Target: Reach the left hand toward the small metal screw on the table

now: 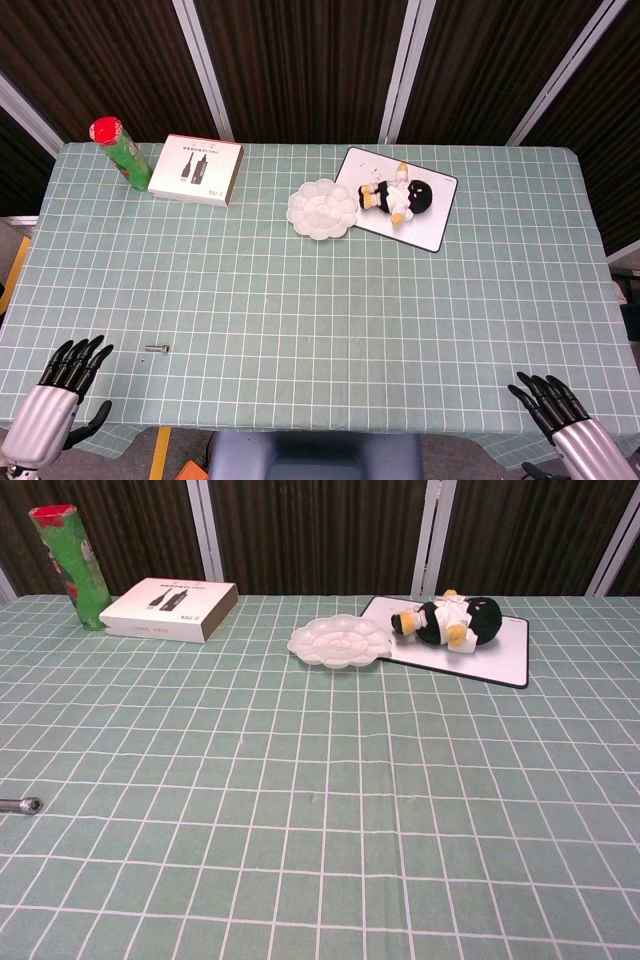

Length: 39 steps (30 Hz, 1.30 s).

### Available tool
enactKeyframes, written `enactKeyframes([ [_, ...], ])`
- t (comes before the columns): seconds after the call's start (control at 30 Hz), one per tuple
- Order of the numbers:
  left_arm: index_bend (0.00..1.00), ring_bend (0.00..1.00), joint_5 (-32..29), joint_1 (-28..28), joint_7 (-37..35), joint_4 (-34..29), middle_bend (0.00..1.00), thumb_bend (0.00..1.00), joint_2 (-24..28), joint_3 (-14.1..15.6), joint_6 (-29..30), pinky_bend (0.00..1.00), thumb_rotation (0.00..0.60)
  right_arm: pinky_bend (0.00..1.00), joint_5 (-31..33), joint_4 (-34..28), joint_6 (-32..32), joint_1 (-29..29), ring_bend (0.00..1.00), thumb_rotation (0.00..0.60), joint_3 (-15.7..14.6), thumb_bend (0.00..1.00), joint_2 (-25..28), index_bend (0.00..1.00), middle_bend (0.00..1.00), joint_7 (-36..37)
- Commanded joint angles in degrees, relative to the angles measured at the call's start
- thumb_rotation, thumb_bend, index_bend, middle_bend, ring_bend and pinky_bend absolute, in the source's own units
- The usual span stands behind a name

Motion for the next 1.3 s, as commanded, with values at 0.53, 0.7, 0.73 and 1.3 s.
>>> enactKeyframes([
  [0.53,0.26,1.00,-12.17,-9.06,-1.20,18.91,1.00,0.39,-17.16,-7.74,-18.26,1.00,0.600,0.00,0.35,-0.13,-0.94,0.18,0.00,0.600,0.03,0.18,-0.19,0.00,0.00,-0.46],
  [0.7,0.31,1.00,-13.94,-9.95,-1.23,22.99,1.00,0.38,-20.07,-8.19,-20.36,1.00,0.600,0.00,0.46,-0.15,-1.22,0.22,0.00,0.600,0.02,0.18,-0.27,0.00,0.00,-0.62],
  [0.73,0.31,1.00,-14.38,-10.41,-1.87,24.96,1.00,0.38,-21.68,-8.79,-20.56,1.00,0.600,0.00,0.53,-0.17,-1.59,0.31,0.00,0.600,-0.02,0.18,-0.31,0.00,0.00,-0.74],
  [1.3,0.44,1.00,-17.29,-12.45,-4.58,36.11,1.00,0.38,-28.08,-9.86,-22.18,1.00,0.600,0.00,1.26,-0.54,-2.76,0.67,0.00,0.600,-0.01,0.18,-0.26,0.00,0.00,-1.14],
])
